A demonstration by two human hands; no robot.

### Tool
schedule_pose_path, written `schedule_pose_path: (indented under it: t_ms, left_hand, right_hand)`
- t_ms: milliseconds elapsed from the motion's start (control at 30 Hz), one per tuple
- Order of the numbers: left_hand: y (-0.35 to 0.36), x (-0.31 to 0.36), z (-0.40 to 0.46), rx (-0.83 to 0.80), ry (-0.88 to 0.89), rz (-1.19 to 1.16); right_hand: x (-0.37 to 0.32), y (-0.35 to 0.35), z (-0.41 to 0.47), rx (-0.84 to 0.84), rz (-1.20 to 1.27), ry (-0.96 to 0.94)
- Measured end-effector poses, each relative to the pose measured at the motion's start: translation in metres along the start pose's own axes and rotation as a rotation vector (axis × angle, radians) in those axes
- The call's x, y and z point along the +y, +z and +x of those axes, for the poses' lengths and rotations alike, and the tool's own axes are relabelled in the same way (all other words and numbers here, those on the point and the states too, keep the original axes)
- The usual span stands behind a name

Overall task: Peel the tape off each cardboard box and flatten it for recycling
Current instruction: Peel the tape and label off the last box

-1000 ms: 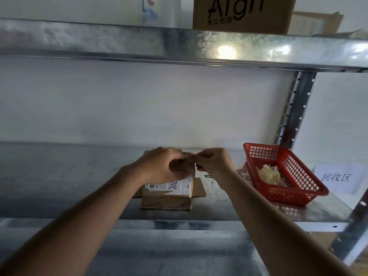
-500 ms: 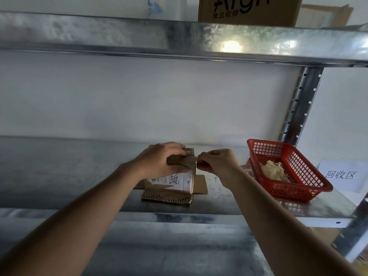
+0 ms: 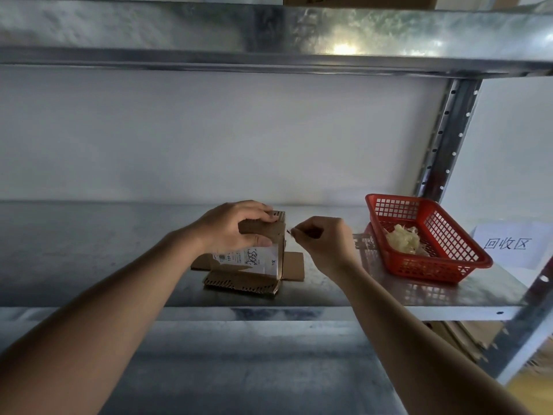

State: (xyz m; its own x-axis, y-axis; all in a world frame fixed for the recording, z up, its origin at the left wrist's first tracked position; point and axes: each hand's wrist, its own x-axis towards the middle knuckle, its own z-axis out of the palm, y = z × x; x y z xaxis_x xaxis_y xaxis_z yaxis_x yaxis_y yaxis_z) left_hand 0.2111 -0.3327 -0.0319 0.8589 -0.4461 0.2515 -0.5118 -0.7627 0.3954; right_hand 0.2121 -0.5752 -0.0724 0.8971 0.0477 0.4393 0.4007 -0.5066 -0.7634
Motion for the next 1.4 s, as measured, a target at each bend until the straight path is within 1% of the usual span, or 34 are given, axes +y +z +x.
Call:
schedule_pose_path:
  t_ms: [67,100,200,300,367,467,533,600,667,733,833,900,1000,1067,1167,1300,1400]
  left_hand:
    - [-0.001,0.0,0.001,0.004,0.008,-0.012]
    - [-0.001,0.0,0.001,0.009,0.009,-0.015]
    - [-0.001,0.002,0.001,0.02,-0.014,-0.014]
    - [0.0,0.002,0.0,0.02,-0.024,-0.026]
    - [0.0,0.002,0.0,0.024,-0.029,-0.037]
    - [0.001,0.004,0.0,0.007,-0.037,-0.019]
    - [0.001,0.008,0.002,-0.006,-0.036,0.05]
    - [0.003,0.016,0.003,0.009,-0.029,0.141]
    - [0.007,0.023,0.003,0.049,-0.017,0.213]
    - [0.011,0.026,0.002,0.088,-0.018,0.25]
    - [0.013,0.025,-0.002,0.107,-0.059,0.216]
    - [0.011,0.023,-0.002,0.093,-0.091,0.178]
    - [0.007,0.021,0.001,0.011,-0.106,0.128]
    - [0.004,0.02,0.002,-0.03,-0.113,0.137]
    - [0.003,0.018,0.003,-0.048,-0.115,0.149]
    - [0.007,0.021,0.004,-0.045,-0.112,0.172]
    - [0.009,0.029,0.009,-0.063,-0.118,0.179]
  right_hand:
    - [-0.002,0.003,-0.004,0.07,-0.07,-0.154]
    - [-0.003,0.004,-0.005,0.099,-0.061,-0.212]
    - [-0.009,0.004,-0.005,0.109,0.002,-0.264]
    - [-0.01,0.003,-0.004,0.075,-0.026,-0.311]
    - [-0.006,0.001,-0.002,0.026,0.059,-0.236]
    - [-0.004,-0.002,0.001,-0.027,0.354,0.003]
    - [-0.007,0.002,0.001,-0.032,0.475,0.159]
    - [-0.009,0.007,0.001,-0.105,0.529,0.286]
    - [-0.009,0.008,-0.002,-0.223,0.596,0.361]
    - [-0.01,0.007,-0.004,-0.256,0.649,0.368]
    - [-0.013,0.009,-0.006,-0.185,0.619,0.349]
    - [-0.013,0.012,-0.007,-0.16,0.616,0.347]
    - [-0.007,0.012,-0.011,-0.187,0.613,0.383]
    - [-0.003,0.013,-0.016,-0.192,0.586,0.41]
    - [0.001,0.015,-0.021,-0.129,0.464,0.39]
    - [-0.002,0.012,-0.022,-0.127,0.342,0.31]
    - [-0.006,0.007,-0.019,-0.018,0.179,0.232]
